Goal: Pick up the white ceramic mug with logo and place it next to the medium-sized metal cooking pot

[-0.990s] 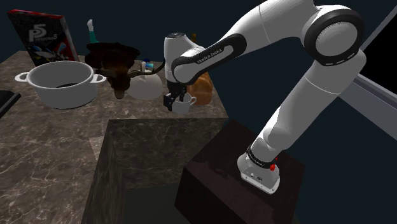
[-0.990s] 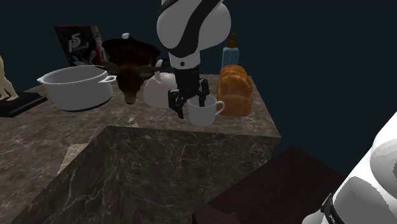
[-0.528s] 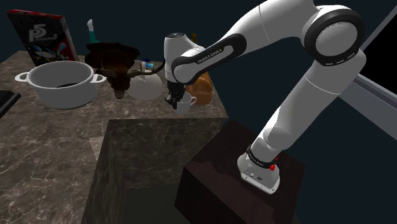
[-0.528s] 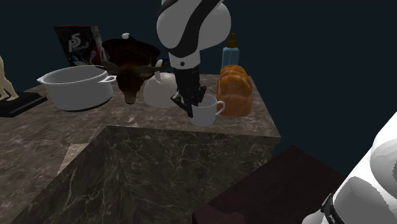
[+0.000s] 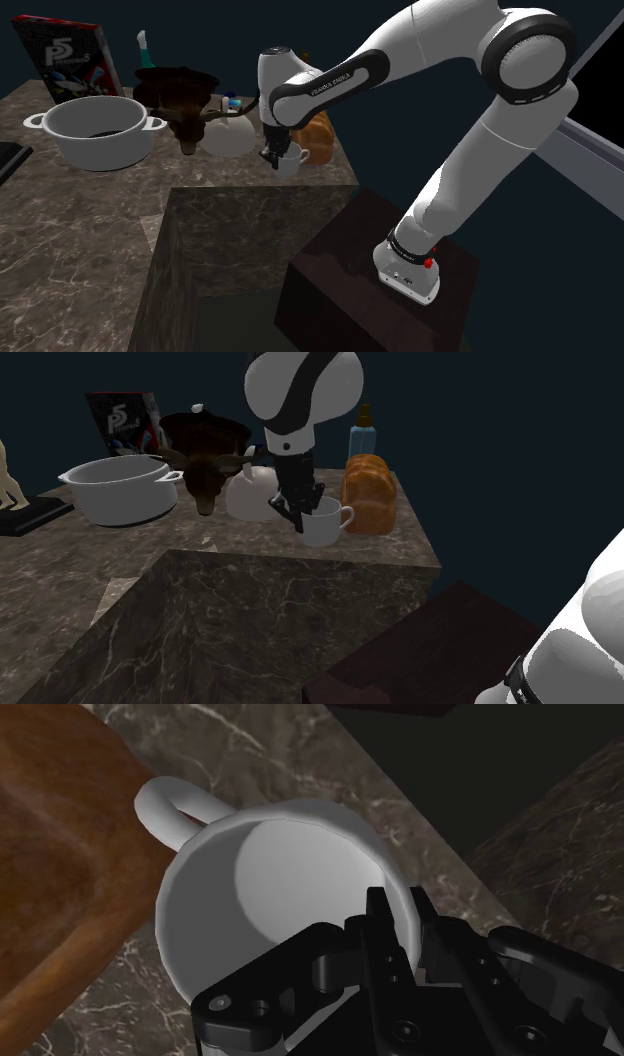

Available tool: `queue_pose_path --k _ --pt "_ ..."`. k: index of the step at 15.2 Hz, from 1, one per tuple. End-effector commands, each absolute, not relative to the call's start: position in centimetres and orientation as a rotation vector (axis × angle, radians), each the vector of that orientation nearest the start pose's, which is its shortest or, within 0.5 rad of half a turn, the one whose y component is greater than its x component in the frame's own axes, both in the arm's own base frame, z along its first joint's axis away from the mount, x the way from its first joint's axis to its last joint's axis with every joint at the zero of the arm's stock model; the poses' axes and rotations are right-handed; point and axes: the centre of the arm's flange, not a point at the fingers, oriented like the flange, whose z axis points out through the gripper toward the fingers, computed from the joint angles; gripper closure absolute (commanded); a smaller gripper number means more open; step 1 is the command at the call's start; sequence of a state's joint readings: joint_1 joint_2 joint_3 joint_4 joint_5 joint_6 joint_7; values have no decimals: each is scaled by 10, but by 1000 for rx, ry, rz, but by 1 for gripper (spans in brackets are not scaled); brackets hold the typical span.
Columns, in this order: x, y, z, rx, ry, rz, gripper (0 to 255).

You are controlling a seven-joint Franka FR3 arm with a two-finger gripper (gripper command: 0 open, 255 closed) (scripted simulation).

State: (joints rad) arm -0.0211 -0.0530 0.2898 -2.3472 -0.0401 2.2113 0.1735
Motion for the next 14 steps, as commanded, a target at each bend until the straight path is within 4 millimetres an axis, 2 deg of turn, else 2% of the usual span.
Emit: queue_pose_path --k 1,14 --pt "469 129 356 -3197 -193 116 255" --pt "469 129 425 -3197 -193 116 255"
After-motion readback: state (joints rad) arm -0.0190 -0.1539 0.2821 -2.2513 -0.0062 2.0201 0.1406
